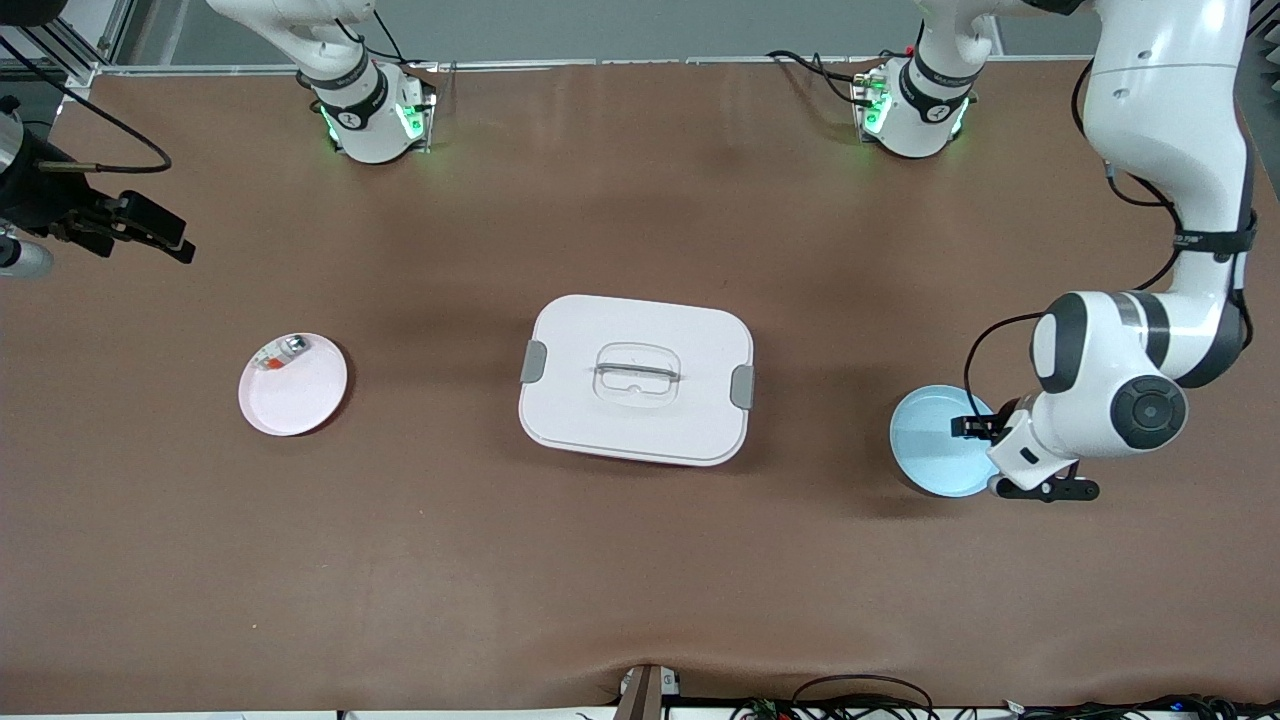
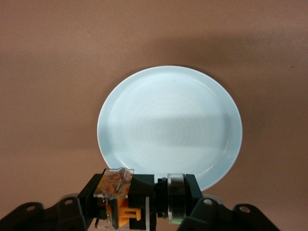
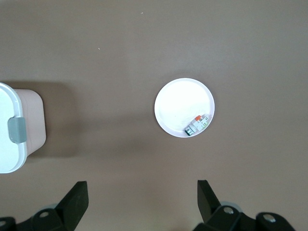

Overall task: Transfer orange switch to right arm and place
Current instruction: 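Lift the switch with the left gripper and carry it over the box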

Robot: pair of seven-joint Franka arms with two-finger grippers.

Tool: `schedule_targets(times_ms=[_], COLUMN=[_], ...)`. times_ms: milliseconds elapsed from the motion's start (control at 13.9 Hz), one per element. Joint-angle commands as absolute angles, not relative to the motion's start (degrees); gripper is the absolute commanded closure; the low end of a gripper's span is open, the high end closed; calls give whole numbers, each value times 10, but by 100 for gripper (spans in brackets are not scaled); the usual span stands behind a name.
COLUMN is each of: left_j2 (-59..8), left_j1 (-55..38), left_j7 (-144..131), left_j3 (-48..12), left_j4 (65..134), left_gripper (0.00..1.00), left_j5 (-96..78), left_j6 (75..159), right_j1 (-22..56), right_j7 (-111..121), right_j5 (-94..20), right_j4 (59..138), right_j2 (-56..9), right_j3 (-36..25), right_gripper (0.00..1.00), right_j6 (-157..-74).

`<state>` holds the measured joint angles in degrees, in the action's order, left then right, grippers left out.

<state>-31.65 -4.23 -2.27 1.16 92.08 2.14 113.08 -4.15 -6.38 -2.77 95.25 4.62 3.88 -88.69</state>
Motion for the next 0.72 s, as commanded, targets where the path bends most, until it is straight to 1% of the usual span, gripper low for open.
schedule_targets(times_ms=[0,288,504,648], left_j2=[-288,-253,-224,-207], left_j1=[-45,-52,-54,-55], left_j7=[-27,-67,-122,-166], left_j3=[9,8,-15,-28], left_j4=[895,846,823,816], left_gripper=[82,82,82,82], left_j5=[11,-37,-55,-83], left_j6=[1066,976,940,933], right_j1=[-65,-67,-68,-59], right_j7=[-58,-54,-54,-55], right_j5=[-40,-40,-40,-31], right_j4=[938,934,935,930], right_j2=[39,33,31,5], right_j3=[47,47,47,49], right_gripper=[0,0,0,0], right_j6=[-875,-875,-875,-875])
